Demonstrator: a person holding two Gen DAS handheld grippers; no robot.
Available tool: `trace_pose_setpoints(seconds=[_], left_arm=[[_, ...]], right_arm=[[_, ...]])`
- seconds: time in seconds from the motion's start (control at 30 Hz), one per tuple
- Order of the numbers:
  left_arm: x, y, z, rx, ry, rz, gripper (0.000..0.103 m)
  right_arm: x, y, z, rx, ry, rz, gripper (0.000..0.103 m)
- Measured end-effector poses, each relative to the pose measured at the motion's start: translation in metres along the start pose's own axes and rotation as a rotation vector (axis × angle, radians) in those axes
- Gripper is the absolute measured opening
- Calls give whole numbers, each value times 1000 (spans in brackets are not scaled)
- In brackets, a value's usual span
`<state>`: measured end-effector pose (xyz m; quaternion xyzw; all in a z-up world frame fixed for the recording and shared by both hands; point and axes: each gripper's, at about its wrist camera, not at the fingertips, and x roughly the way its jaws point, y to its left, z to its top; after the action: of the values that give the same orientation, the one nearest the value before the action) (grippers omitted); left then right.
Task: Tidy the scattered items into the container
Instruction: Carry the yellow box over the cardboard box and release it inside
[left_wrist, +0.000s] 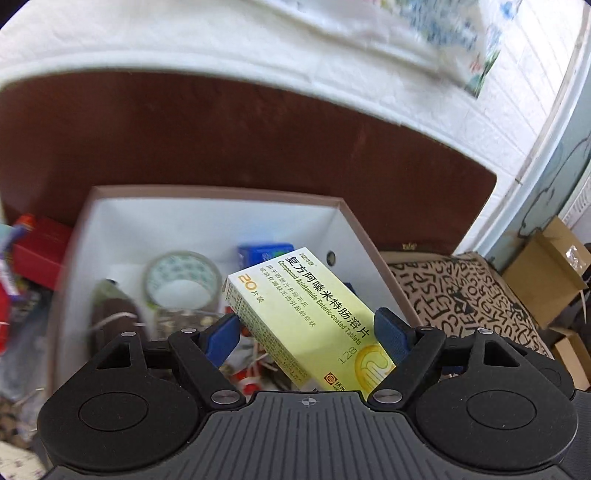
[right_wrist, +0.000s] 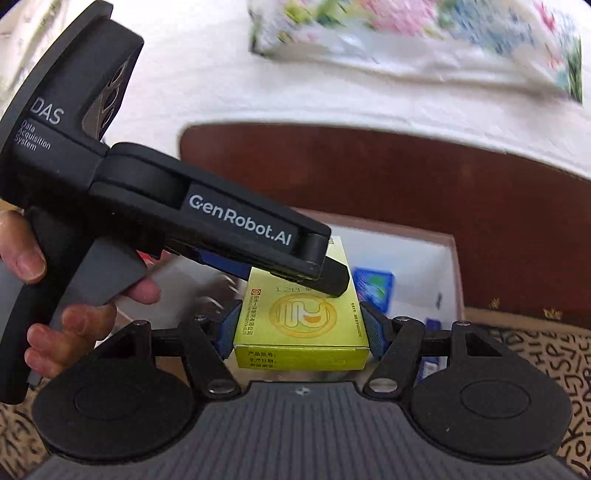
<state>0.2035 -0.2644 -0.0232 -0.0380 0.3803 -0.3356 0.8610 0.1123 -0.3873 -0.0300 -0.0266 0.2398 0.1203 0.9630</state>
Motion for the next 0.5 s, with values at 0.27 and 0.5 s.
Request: trace_pose_setpoints(seconds=[0.27,0.5], left_arm=[[45,20,8,-45,19,-19,87],[38,37,12,-59,18,-11,99]], right_arm=[[48,-18,1,14,54,-20,71],[57,-13,-4,5,74,-79,93]])
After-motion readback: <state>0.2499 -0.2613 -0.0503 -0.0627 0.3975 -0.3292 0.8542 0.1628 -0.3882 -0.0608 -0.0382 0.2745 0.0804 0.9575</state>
